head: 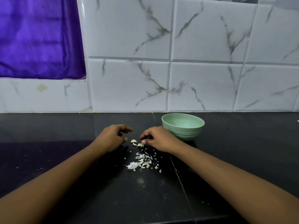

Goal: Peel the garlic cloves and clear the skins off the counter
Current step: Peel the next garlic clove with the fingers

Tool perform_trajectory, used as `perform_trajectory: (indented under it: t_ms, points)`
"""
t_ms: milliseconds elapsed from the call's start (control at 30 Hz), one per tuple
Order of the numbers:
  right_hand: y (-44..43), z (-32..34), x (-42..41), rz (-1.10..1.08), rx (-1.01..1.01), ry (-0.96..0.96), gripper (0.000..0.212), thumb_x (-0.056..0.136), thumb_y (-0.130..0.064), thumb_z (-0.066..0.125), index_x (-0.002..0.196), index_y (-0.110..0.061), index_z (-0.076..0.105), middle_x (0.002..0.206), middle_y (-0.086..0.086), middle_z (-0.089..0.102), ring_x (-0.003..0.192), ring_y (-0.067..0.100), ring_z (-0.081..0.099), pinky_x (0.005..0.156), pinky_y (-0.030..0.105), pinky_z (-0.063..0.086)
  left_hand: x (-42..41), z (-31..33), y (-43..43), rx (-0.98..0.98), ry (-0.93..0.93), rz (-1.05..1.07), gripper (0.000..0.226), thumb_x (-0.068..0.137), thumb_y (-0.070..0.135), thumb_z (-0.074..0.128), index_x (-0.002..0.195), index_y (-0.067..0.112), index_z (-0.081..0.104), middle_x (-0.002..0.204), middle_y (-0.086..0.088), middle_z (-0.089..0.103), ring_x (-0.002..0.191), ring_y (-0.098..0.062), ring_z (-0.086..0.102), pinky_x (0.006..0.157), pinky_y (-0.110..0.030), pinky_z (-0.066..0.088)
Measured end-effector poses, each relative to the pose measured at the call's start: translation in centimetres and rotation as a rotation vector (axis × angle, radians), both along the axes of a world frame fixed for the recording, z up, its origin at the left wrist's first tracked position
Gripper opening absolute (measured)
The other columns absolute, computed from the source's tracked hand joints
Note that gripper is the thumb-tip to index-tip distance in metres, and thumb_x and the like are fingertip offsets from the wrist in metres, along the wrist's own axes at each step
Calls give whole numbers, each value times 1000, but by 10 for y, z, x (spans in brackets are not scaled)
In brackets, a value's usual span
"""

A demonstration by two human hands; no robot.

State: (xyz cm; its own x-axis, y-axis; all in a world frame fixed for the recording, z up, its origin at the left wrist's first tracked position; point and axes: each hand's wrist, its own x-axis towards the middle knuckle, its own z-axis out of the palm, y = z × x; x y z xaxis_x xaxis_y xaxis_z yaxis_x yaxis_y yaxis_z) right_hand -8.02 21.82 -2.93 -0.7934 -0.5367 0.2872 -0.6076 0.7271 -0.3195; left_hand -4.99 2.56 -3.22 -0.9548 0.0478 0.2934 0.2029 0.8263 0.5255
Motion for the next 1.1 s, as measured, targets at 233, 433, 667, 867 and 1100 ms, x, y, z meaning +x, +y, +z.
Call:
perform_trajectory:
  t_ms: [233,433,667,867,1100]
  points:
    - [1,-4,-2,31,-116,-12,12,76,-19,77,86,-17,72,80,-5,69,70,0,60,70,21,48,0,0,3,-68,14,-33,35,86,24,69,119,33,63,127,4,60,114,-13,55,87,-23,38]
    - [14,10,5,93,-477,-322,19,79,1,72,79,-15,61,66,-2,57,56,5,54,56,20,54,8,6,8,24,73,-139,25,84,25,71,108,32,68,106,15,67,99,-4,63,87,-22,46]
    - [15,12,14,190,-482,-417,29,75,11,69,78,-17,61,70,2,62,62,8,57,65,26,53,19,7,25,355,30,-268,8,81,19,73,78,12,76,70,-4,74,64,-9,65,68,-20,51]
    - [14,17,18,167,-455,-351,31,74,11,69,76,-19,60,67,-3,61,54,0,55,57,17,48,24,12,24,432,-47,-305,9,77,16,75,80,8,74,65,-1,71,55,-4,60,58,-11,45]
    - [25,26,20,43,-346,-406,12,89,-2,61,93,-12,67,86,7,71,59,11,66,55,18,51,18,11,21,644,-139,-232,15,87,12,64,73,9,66,61,-1,60,47,-7,50,50,-15,43]
